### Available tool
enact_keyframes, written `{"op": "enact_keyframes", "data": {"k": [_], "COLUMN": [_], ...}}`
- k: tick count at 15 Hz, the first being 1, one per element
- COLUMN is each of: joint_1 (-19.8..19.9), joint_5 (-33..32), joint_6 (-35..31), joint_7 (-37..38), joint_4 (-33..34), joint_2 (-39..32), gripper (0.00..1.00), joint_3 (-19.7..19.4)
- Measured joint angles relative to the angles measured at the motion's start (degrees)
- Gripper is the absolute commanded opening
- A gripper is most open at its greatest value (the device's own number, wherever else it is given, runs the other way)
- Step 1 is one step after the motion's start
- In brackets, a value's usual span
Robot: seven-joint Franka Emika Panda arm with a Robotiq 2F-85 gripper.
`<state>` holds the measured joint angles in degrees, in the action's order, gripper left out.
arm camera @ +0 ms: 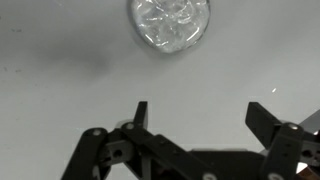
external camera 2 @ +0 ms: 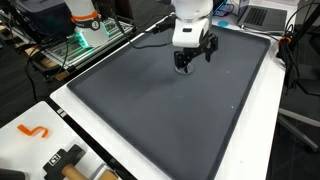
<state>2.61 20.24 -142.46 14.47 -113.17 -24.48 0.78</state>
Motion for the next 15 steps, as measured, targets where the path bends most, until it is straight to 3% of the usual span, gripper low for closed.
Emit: {"op": "enact_keyframes", "data": {"k": [15], "joint_1": [1.7], "joint_5": [14.4], "joint_6": [-11.8], "joint_7": [-4.3], "joint_4": [-16.9], "joint_2": [10.7], "gripper": [1.00], "joint_3": [1.4]}}
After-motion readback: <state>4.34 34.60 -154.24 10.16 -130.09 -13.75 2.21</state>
